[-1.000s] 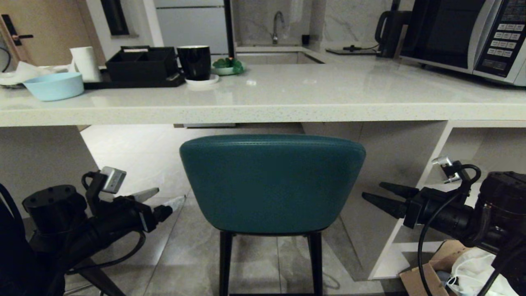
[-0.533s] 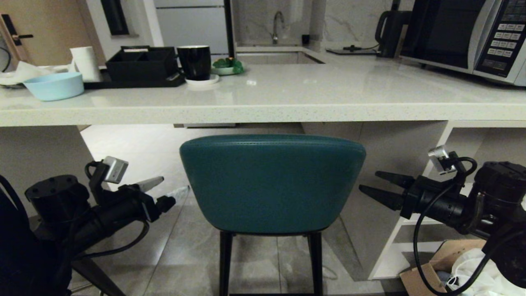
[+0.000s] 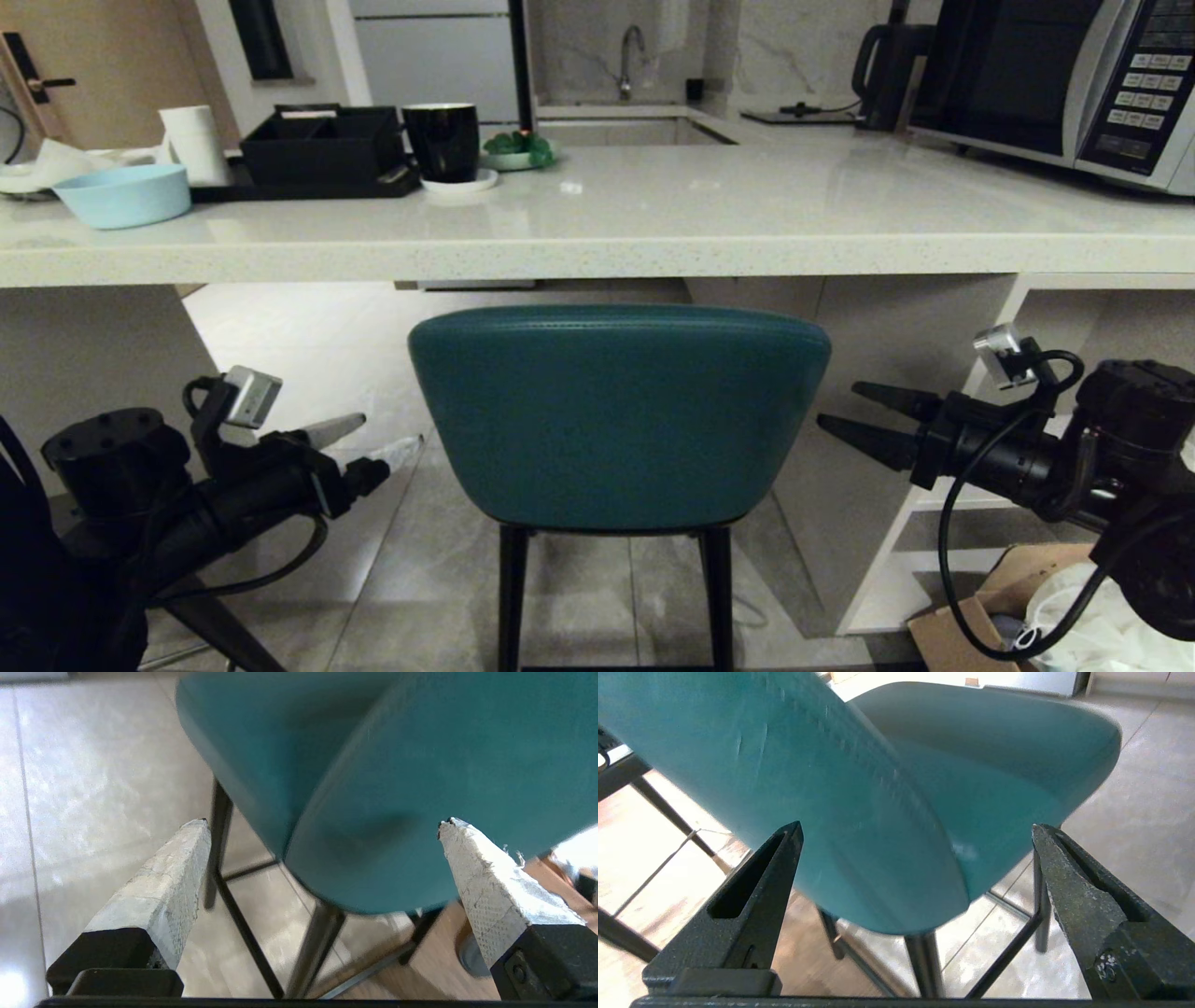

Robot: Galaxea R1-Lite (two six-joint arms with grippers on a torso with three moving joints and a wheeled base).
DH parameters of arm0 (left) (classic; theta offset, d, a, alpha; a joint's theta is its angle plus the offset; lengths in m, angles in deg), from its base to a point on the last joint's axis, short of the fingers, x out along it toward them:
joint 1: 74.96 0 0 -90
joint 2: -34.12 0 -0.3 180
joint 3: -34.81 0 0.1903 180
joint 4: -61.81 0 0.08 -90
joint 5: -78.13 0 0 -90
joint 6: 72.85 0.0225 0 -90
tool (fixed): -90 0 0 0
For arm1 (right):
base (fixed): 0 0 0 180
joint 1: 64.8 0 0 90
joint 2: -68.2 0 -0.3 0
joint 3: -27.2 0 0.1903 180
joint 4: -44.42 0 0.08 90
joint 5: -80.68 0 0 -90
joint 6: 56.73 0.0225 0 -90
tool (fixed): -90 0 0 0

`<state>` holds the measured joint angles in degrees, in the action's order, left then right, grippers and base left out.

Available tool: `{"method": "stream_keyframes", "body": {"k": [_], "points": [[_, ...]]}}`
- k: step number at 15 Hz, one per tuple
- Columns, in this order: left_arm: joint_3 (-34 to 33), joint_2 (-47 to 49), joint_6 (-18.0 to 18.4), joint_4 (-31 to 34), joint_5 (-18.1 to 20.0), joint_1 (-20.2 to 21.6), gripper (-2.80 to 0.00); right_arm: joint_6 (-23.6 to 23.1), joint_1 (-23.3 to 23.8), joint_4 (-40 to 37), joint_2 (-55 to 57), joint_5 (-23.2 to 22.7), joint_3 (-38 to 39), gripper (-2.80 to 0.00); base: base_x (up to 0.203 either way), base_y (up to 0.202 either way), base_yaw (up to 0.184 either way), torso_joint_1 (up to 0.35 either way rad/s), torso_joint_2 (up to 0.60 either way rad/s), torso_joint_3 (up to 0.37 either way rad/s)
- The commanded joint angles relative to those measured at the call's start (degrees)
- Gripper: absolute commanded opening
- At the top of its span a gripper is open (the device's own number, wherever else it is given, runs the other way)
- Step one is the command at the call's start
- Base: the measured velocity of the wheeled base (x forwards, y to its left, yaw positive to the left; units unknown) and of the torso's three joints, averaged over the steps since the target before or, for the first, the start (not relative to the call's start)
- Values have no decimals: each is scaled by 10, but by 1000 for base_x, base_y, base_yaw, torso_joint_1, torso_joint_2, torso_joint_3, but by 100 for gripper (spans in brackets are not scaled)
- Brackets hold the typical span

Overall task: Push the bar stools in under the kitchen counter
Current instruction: Pull the blue chair out from under the dining table

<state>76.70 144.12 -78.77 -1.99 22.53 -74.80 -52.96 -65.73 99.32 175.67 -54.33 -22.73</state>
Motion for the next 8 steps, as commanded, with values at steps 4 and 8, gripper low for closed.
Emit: {"method": "stream_keyframes", "body": {"k": [4, 8], "points": [[23, -1, -3, -5, -14, 5, 0, 5, 5, 3, -3, 35, -13, 0, 0, 0, 0, 0, 0, 0], [-13, -9, 13, -5, -174, 7, 0, 5, -1, -23, -16, 231, 19, 0, 0, 0, 0, 0, 0, 0]]}}
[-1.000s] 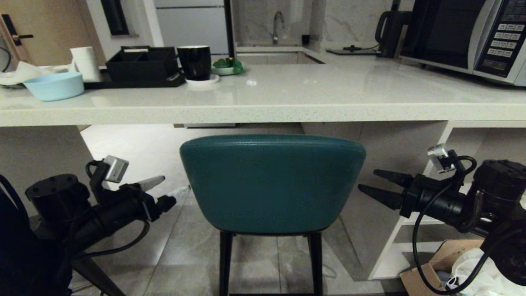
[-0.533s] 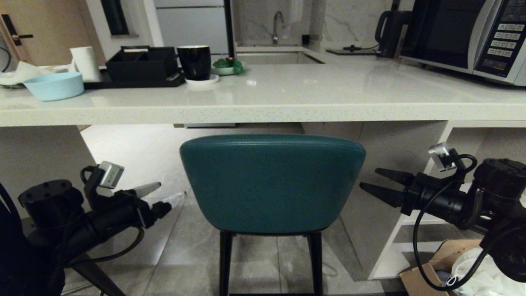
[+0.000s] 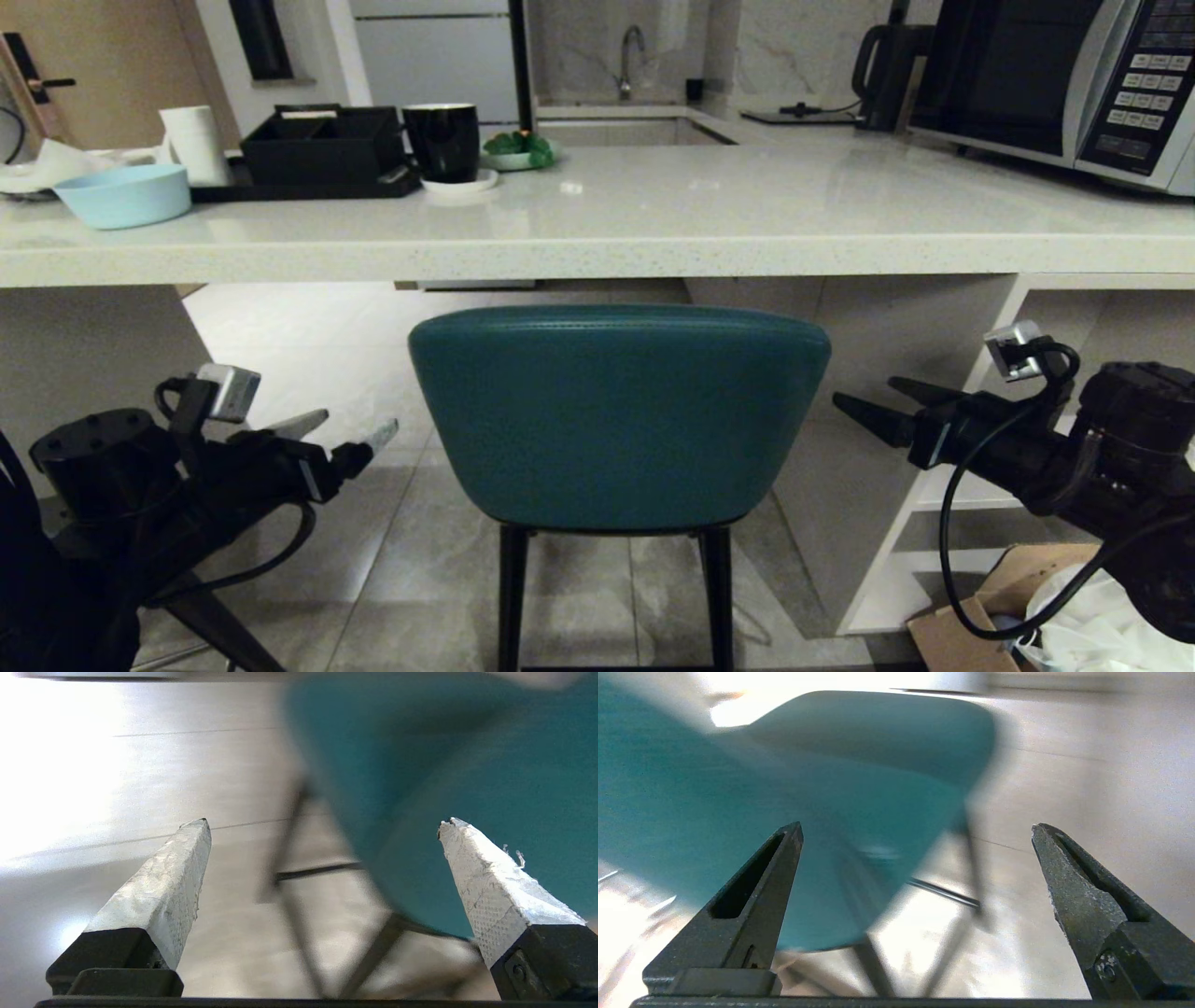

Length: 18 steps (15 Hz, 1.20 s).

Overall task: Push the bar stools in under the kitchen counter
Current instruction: Pull the blue chair out from under the dining table

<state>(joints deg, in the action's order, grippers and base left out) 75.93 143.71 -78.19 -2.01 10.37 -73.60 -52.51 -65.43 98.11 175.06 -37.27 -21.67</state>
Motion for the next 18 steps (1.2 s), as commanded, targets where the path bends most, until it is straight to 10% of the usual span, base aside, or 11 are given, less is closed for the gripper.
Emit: {"method": "stream_keyframes", "body": {"k": [1, 2, 3, 4, 5, 18], "points": [[-5, -5, 20, -5, -70, -16, 0, 1, -6, -31, -22, 63, 9, 0, 0, 0, 0, 0, 0, 0], [-1, -6, 21, -5, -72, -24, 0, 1, -7, -38, -27, 64, 3, 0, 0, 0, 0, 0, 0, 0], [4, -8, 21, -5, -72, -29, -280, 1, -8, -39, -29, 65, -5, 0, 0, 0, 0, 0, 0, 0], [9, -9, 21, -5, -73, -32, -280, 1, -9, -39, -29, 66, -10, 0, 0, 0, 0, 0, 0, 0], [9, -8, 21, -5, -73, -33, -280, 0, -9, -39, -27, 66, -9, -280, 0, 0, 0, 0, 0, 0], [169, 115, 20, -5, -96, -81, -280, 2, -82, -39, 83, 104, -134, -280, 0, 0, 0, 0, 0, 0]]}}
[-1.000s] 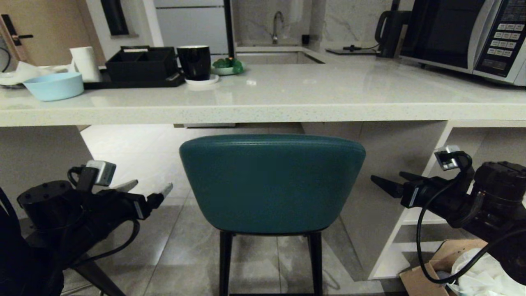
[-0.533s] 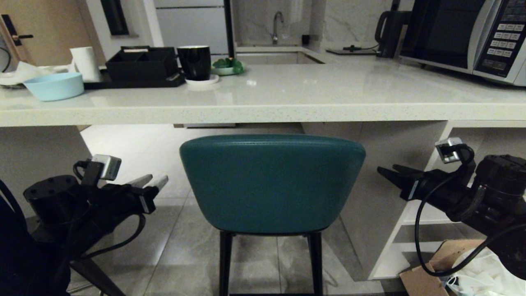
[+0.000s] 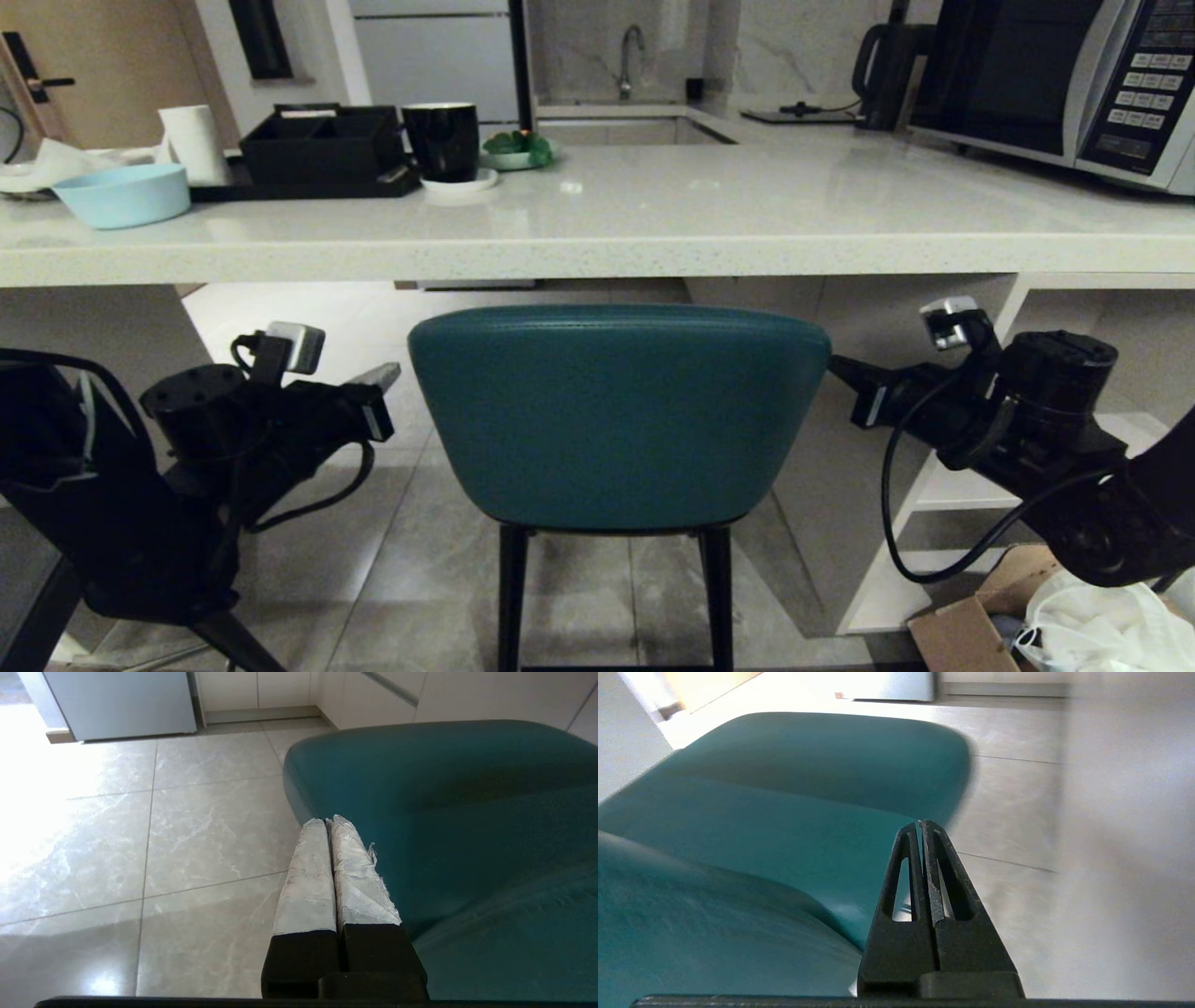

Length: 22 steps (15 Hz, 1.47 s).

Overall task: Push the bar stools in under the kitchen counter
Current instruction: Pull the blue chair out from under the dining table

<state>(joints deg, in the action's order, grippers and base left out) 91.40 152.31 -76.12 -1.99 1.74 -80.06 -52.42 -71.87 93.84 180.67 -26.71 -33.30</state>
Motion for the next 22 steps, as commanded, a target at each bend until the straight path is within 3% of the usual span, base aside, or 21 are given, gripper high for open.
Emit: {"method": "stream_keyframes", "body": {"k": [1, 5, 17, 19, 22], "points": [[19, 34, -1, -5, -25, -29, -280, 1, -28, 4, 33, -1, -24, -280, 0, 0, 0, 0, 0, 0], [44, 51, 0, -5, -83, -77, -280, 0, -85, 4, 56, 52, -60, -280, 0, 0, 0, 0, 0, 0], [-28, 25, 6, -5, -85, -108, -280, 0, -122, 8, 4, 62, 0, -280, 0, 0, 0, 0, 0, 0], [-32, 24, 6, -5, -86, -98, -280, 1, -113, 8, 6, 63, 10, -280, 0, 0, 0, 0, 0, 0], [-54, 4, 12, -5, -78, -48, -280, 0, -71, 8, 7, 62, 14, -280, 0, 0, 0, 0, 0, 0]]}}
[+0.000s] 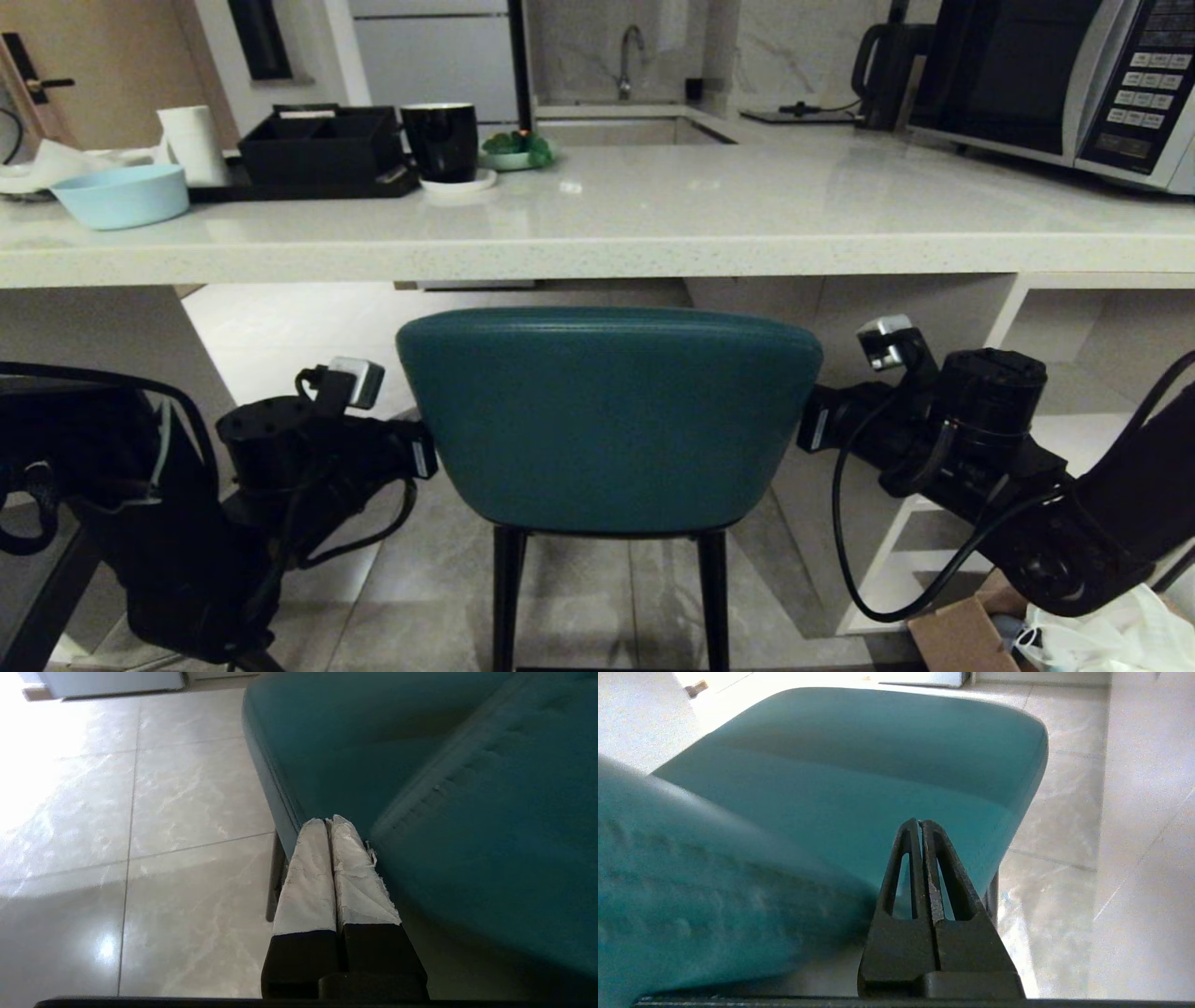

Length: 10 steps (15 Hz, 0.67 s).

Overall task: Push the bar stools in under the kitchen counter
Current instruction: Pull the blue chair out from under the dining table

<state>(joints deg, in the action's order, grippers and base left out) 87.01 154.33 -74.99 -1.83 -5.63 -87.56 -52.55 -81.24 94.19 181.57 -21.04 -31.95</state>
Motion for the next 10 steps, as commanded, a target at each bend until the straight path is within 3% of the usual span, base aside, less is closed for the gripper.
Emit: {"method": "stream_keyframes", "body": {"k": [1, 3, 6, 10], "points": [[-13, -23, 4, -7, 4, 43, -280, 2, 38, 4, -3, 3, -2, -280, 0, 0, 0, 0, 0, 0], [-13, -38, 2, -7, 25, 64, -280, 2, 52, 4, 1, 3, -10, -280, 0, 0, 0, 0, 0, 0], [17, -14, 1, -7, 27, 92, -280, 2, 55, 3, 22, 8, -36, -280, 0, 0, 0, 0, 0, 0], [128, 76, 3, -7, 18, 93, -280, 2, 47, 1, 86, 37, -111, -280, 0, 0, 0, 0, 0, 0]]}}
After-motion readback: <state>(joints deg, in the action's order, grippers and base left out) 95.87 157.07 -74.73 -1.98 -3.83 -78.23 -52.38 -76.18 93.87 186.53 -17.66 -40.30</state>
